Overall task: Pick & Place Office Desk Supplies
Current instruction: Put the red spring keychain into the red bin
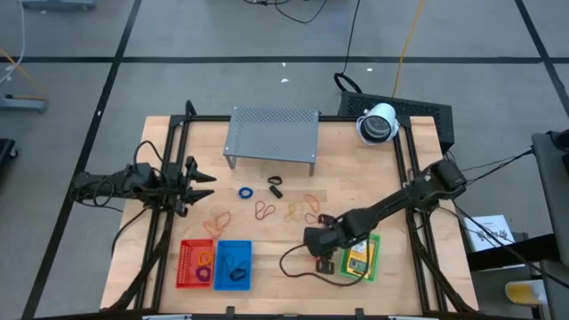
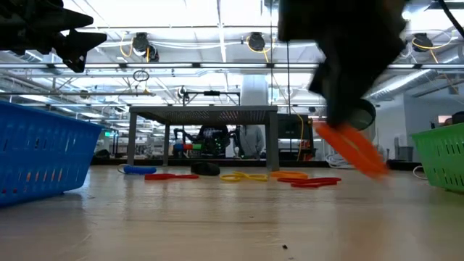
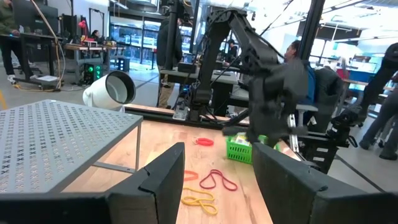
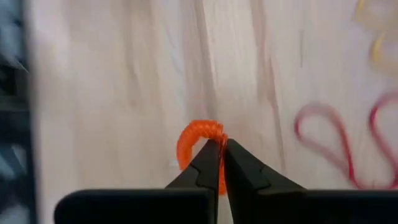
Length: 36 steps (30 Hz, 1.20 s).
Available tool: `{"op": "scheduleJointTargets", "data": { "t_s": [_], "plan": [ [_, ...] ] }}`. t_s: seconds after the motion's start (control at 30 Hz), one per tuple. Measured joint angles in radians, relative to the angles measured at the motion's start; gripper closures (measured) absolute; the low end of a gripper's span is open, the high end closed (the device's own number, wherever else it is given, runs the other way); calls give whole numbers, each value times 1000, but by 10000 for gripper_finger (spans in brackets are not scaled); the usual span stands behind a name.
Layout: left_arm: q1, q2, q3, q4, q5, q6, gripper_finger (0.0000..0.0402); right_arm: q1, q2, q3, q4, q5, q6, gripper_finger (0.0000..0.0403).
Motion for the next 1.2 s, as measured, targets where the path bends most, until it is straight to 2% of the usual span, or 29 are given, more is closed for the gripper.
{"op": "scheduleJointTargets", "data": {
  "t_s": [0.2, 0.37, 0.53, 0.9, 1.2],
  "plan": [
    [0, 0, 0, 0, 0, 0, 204, 22, -104, 1, 184, 88, -11, 401],
    [0, 0, 0, 0, 0, 0, 204, 39, -138, 11, 364, 136, -165, 402],
    [0, 0, 0, 1, 0, 0, 204, 26, -132, 91, 383, 163, -341, 402],
    [0, 0, 0, 1, 0, 0, 204, -23, 7, 396, 381, 162, -601, 402],
    [0, 0, 0, 1, 0, 0, 204, -34, 252, 750, 392, 159, -659, 403]
  ]
}}
